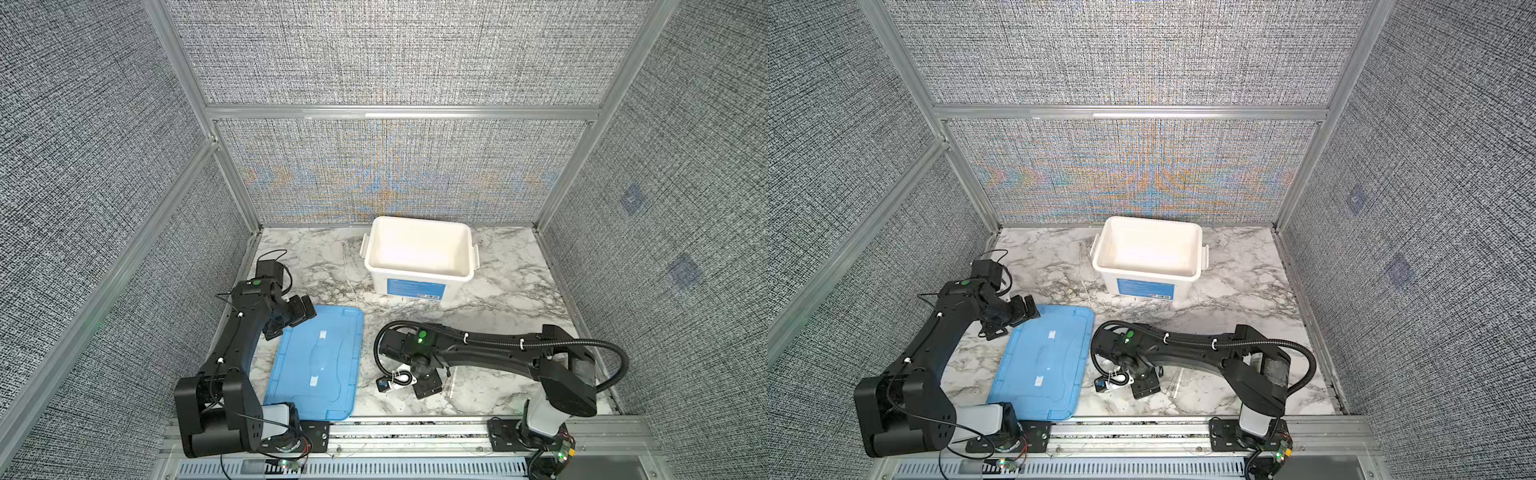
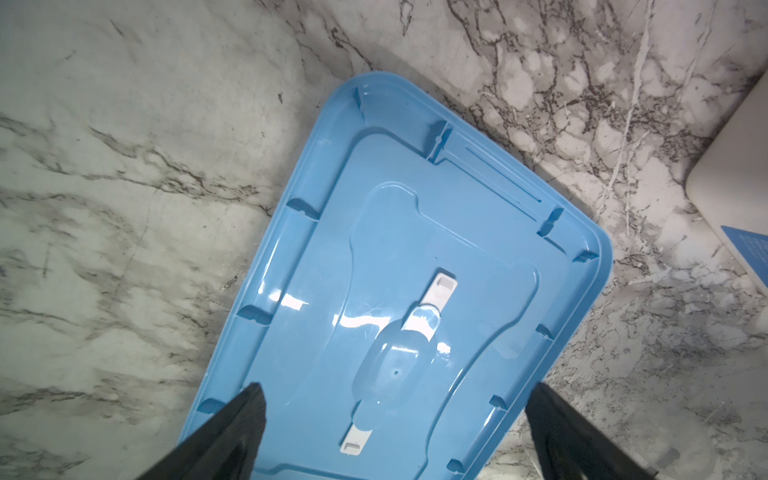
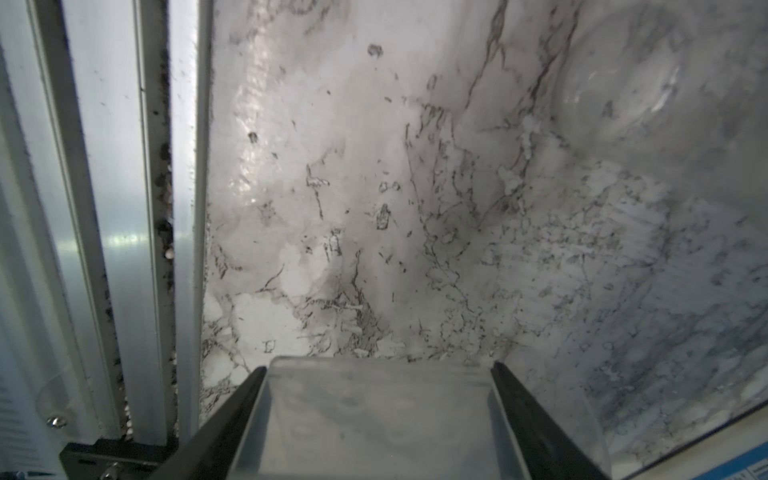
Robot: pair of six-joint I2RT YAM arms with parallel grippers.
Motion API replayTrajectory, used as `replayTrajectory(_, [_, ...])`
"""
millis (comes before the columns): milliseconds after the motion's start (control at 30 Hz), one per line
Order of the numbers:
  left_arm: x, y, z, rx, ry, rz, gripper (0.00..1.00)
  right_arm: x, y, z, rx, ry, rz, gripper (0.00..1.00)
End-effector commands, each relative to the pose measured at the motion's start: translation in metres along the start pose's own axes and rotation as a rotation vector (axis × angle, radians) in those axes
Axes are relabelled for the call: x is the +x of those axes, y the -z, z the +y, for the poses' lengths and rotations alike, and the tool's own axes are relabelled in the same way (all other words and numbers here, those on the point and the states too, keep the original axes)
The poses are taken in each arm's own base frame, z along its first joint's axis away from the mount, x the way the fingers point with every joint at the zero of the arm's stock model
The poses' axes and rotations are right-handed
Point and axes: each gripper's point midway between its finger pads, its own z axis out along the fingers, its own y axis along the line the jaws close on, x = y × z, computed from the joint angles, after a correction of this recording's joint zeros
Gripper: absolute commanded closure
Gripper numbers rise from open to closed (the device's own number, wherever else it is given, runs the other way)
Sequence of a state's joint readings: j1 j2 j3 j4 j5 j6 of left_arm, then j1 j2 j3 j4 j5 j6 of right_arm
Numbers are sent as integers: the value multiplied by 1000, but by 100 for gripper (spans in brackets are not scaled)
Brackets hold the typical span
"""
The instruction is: Organize the chemistry lab equipment
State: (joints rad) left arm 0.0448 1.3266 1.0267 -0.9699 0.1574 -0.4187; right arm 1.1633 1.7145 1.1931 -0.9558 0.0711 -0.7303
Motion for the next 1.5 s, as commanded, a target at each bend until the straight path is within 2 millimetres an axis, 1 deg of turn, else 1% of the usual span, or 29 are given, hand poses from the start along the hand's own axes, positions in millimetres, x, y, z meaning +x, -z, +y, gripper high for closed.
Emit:
replayTrajectory(0, [-1, 2, -2, 6, -3, 0, 1, 12, 2, 2, -7, -27, 27, 31])
replayTrajectory(333, [-2, 4, -1, 2, -7, -11, 1, 41, 10, -2, -12, -115, 31, 31])
replayTrajectory(567, [-3, 6, -2, 10, -12, -19, 1, 52, 11, -7, -14, -171, 21, 31])
replayTrajectory(767, [-5, 8, -4, 12, -17, -22, 1, 66, 9, -11, -28, -213, 34, 31])
replayTrajectory(1033, [-8, 14, -4, 14, -22, -61, 1, 105, 14, -21, -2, -340, 44, 32])
replayTrajectory(1267, [-9, 18, -14, 73, -19, -66, 1, 128, 20, -36, 28, -427, 36, 31])
replayTrajectory(1467, [-5, 21, -19, 113, -25, -83, 1, 150, 14, -40, 24, -515, 47, 32])
